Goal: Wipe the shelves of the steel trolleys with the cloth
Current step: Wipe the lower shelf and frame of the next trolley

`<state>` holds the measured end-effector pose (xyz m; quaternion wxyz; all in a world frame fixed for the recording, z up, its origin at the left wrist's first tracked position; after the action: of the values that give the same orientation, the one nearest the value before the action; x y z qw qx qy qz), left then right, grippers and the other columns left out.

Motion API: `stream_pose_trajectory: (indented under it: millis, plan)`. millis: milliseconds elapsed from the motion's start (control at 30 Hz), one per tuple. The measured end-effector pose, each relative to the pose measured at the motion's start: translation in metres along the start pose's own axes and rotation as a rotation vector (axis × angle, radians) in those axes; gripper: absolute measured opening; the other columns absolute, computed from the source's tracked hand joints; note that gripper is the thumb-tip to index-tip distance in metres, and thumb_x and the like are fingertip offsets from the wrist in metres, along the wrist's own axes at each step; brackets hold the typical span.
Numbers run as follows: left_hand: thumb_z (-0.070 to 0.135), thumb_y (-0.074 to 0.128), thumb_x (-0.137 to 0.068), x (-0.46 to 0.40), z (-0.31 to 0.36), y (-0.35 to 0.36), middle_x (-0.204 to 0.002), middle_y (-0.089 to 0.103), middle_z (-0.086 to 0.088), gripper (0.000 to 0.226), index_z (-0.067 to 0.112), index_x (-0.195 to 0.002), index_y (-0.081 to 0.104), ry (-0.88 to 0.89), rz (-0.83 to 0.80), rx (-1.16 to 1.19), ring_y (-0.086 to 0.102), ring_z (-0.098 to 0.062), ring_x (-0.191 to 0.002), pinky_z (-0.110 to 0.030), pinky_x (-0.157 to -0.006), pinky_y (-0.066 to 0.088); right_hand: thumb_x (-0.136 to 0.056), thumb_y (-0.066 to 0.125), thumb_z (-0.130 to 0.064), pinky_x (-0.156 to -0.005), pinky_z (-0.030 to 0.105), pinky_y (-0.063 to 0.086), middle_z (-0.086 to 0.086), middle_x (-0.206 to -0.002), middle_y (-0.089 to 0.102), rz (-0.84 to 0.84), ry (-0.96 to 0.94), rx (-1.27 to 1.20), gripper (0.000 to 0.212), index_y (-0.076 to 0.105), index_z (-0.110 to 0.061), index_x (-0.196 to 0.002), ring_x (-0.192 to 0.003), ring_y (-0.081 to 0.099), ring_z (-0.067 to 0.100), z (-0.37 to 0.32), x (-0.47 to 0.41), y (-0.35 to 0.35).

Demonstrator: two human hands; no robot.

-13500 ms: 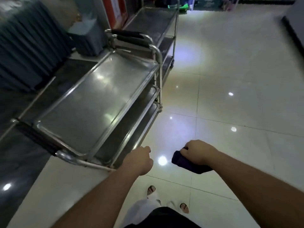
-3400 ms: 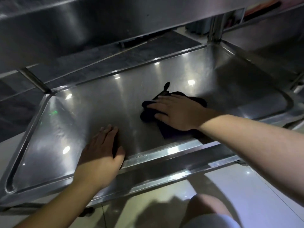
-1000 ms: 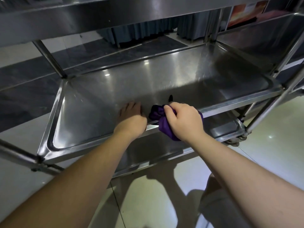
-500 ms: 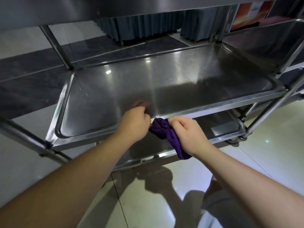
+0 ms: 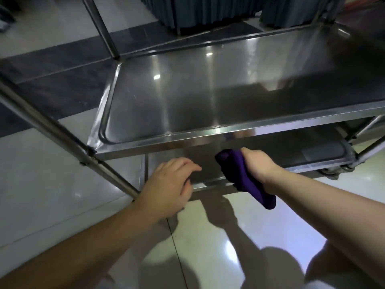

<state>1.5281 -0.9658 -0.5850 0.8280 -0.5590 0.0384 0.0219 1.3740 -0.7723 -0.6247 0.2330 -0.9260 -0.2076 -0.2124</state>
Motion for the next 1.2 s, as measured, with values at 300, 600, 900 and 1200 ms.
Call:
stream_pose_trajectory:
  millis: [300,600,900,1200]
  plan:
    - [0.027,0.056,-0.097,0.041,-0.076,0.075,-0.133,0.06,0.013,0.041,0.034,-0.137,0.061,-0.21,-0.169,0.031,0.053,-0.009,-0.121,-0.03,-0.103,0.042,-0.095,0.044,-0.024,-0.09,0.056,0.057,0.025,-0.092,0.075,-0.109,-0.02,0.23,0.04,0.074,0.003,-0.09,-0.091,0.071,0.045,-0.003,-0.043,0.079]
    - [0.028,0.057,-0.095,0.07,-0.137,0.111,-0.127,0.063,0.009,0.037,0.032,-0.131,0.063,-0.339,-0.094,0.046,0.059,-0.009,-0.111,-0.031,-0.096,0.05,-0.106,0.037,-0.034,-0.07,0.037,0.043,0.015,-0.088,0.071,-0.161,-0.198,0.295,0.045,0.069,-0.007,-0.089,-0.076,0.061,0.03,-0.017,-0.081,0.169]
    - [0.035,0.057,-0.085,0.125,-0.187,0.117,-0.101,0.069,0.009,0.022,0.028,-0.1,0.072,-0.616,0.059,0.21,0.064,-0.012,-0.095,-0.03,-0.086,0.051,-0.11,0.033,-0.02,-0.081,0.036,0.038,0.023,-0.125,0.061,0.03,-0.273,0.467,0.039,0.054,0.003,-0.133,-0.111,0.061,0.038,-0.035,-0.091,0.229]
    - [0.059,0.077,-0.071,0.118,-0.237,0.109,-0.112,0.065,0.016,0.053,0.038,-0.114,0.054,-0.737,0.465,0.615,0.065,-0.007,-0.109,-0.029,-0.089,0.057,-0.11,0.031,-0.04,-0.086,0.045,0.049,0.006,-0.104,0.068,0.163,-0.805,0.825,0.036,0.058,-0.016,-0.118,-0.095,0.065,0.031,-0.004,-0.073,0.315]
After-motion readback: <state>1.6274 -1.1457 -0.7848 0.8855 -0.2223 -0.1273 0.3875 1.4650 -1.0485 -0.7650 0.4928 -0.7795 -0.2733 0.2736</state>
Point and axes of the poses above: each hand's wrist, its own x-axis away from the middle knuckle, its own y-axis out of the palm, z = x × y, the point moved 6 cm from there along -x, towards the middle knuckle
